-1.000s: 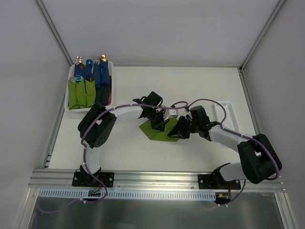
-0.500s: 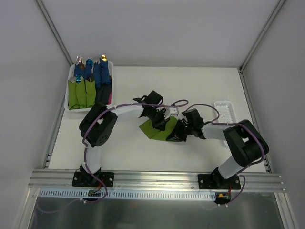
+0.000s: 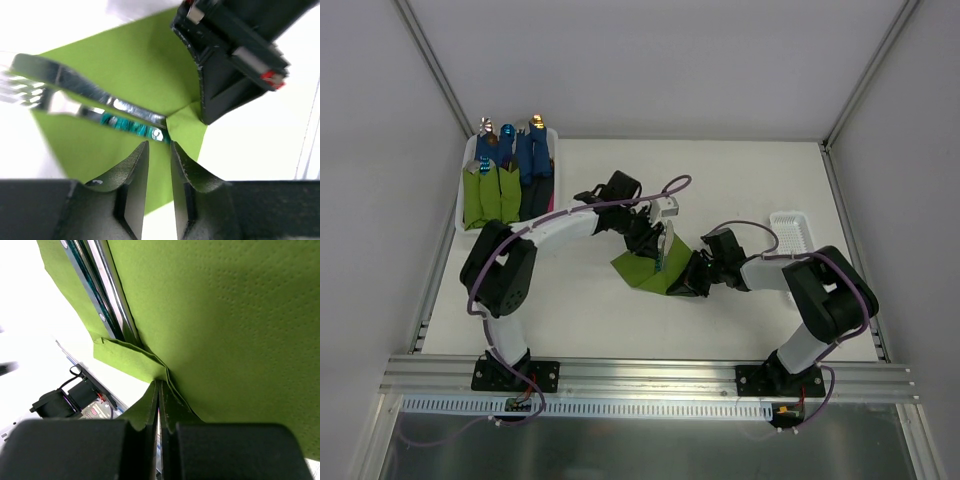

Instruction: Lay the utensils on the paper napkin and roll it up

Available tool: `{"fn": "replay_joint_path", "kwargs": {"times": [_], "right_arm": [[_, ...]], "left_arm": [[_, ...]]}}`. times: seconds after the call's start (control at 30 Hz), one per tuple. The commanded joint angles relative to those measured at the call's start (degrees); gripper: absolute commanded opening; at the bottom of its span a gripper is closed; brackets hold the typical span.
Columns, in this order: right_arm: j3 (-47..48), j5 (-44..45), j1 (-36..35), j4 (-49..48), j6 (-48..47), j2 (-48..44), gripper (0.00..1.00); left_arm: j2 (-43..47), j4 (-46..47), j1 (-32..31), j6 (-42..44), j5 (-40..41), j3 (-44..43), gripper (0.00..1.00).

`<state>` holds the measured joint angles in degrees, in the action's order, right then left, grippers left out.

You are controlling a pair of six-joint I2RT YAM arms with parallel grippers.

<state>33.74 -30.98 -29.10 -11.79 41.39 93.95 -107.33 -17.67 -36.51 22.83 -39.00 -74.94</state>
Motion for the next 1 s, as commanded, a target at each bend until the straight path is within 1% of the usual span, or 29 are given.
{"fn": "replay_joint_path", "kwargs": {"times": [0.0,0.07,0.2,0.33,0.67,0.97], "right_arm": [[-1.1,2.9,-0.3,0.8,-0.1,1.3,0.00],[-1.2,2.9,-0.3,0.7,-0.1,1.2,0.00],[-1.3,2.9,-0.3,0.8,0.2,0.4,0.00],[-1.0,2.7,-0.3,0.7,0.6,-0.1,0.00],[-0.6,2.2,-0.3,1.1,0.8,-0.5,0.01],[-0.9,2.2,-0.3,1.2,0.7,-0.5,0.01]], "left_arm": [[7.3,-2.8,0.8,-3.9,-4.6,2.0,0.25],[8.5,-3.1,0.8,-6.6,-6.4,4.6,0.29],[7.6,-3.2,0.7,-11.0,-10.0,7.2,0.29],[4.9,-3.1,0.3,-14.7,-11.4,7.5,0.24],[-3.2,-3.0,-0.1,-21.4,-7.1,4.5,0.20],[-6.3,-2.9,0.7,-22.6,-1.4,5.0,0.15]]}}
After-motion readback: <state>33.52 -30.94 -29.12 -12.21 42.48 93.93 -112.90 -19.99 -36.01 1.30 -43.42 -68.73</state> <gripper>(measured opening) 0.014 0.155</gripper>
